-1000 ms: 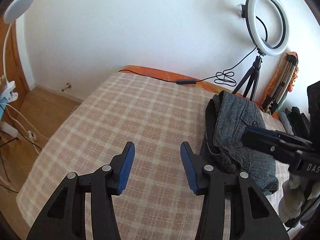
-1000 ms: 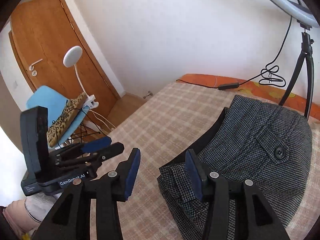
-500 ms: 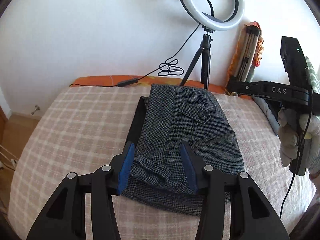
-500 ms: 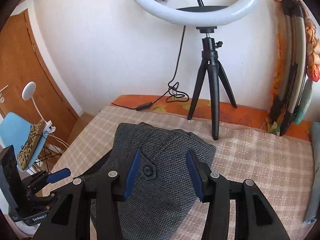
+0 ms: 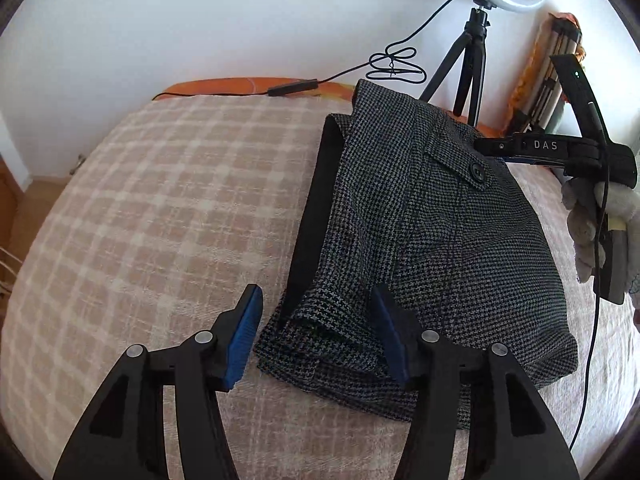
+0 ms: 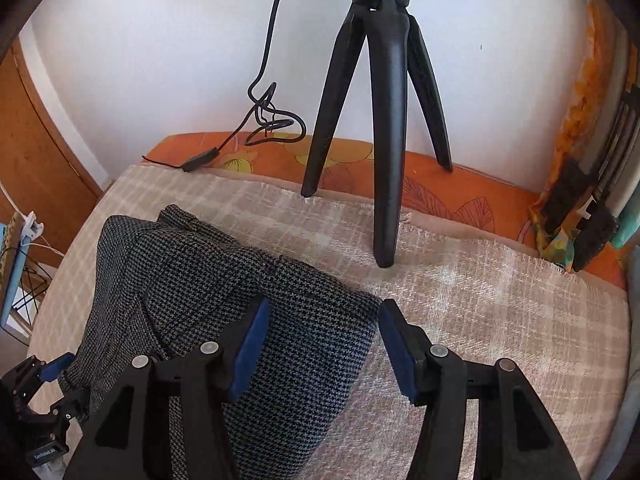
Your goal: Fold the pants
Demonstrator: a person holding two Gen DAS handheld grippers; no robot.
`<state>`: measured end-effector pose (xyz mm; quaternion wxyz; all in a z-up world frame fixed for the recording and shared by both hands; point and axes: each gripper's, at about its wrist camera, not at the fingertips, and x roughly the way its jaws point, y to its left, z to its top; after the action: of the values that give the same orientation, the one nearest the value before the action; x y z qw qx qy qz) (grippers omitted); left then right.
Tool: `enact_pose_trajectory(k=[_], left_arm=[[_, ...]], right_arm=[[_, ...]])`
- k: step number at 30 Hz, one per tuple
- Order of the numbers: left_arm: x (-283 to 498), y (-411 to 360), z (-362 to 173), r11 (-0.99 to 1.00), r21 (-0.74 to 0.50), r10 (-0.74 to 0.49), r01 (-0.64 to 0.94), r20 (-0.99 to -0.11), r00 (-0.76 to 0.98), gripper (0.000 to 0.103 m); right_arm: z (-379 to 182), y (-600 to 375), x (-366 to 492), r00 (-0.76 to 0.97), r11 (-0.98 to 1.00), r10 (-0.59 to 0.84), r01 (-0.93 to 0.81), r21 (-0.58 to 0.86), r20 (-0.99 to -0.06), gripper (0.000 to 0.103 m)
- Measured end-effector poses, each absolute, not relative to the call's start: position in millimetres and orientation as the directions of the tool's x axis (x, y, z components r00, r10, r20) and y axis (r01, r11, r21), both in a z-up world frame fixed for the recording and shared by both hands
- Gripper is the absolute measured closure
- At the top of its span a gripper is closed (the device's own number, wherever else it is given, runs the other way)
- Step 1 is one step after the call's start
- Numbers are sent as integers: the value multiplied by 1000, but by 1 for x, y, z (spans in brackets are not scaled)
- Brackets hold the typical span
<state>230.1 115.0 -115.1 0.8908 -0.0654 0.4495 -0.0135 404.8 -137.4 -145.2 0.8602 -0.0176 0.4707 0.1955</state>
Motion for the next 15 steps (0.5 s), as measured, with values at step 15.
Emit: enact_pose_trajectory(k=[15], left_arm=[[210,149,-114,861,-463,-330,-212,-824,460,36]], right_arm=[[-155,-193,406,322,823,567,-268,501,-758,32]])
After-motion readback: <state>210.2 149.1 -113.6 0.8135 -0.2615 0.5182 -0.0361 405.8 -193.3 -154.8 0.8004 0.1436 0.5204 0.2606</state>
